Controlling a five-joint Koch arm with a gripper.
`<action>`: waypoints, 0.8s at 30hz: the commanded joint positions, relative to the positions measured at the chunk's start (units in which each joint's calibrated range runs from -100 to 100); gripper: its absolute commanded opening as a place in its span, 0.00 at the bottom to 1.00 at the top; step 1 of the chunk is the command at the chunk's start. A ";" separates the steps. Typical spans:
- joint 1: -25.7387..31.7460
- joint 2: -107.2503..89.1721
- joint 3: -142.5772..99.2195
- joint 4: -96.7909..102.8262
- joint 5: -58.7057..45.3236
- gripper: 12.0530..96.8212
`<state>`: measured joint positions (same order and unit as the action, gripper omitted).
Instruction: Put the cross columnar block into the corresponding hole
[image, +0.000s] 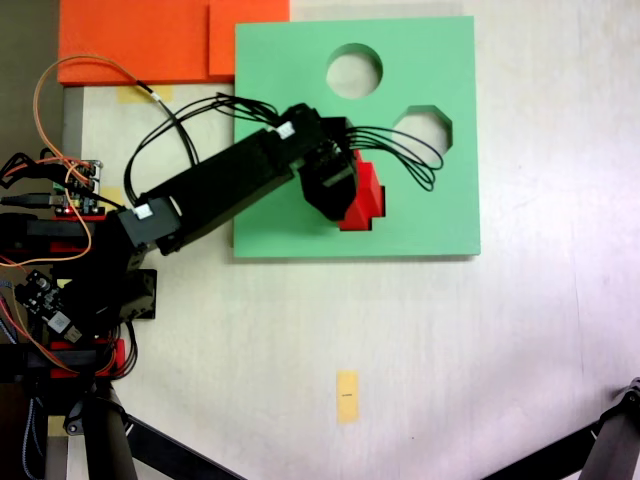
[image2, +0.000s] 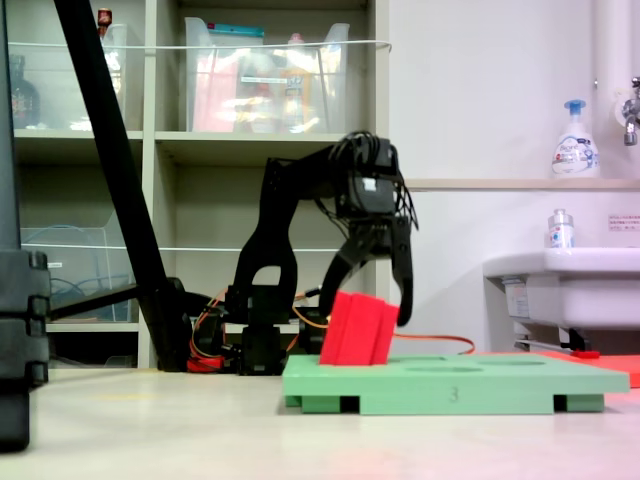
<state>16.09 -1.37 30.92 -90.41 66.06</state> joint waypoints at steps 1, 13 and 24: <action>0.54 0.53 4.78 3.98 0.00 0.31; 0.73 3.60 4.18 6.29 -1.90 0.59; 2.05 -13.44 3.38 4.66 -3.03 0.78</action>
<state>17.85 -6.29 32.78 -86.49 64.10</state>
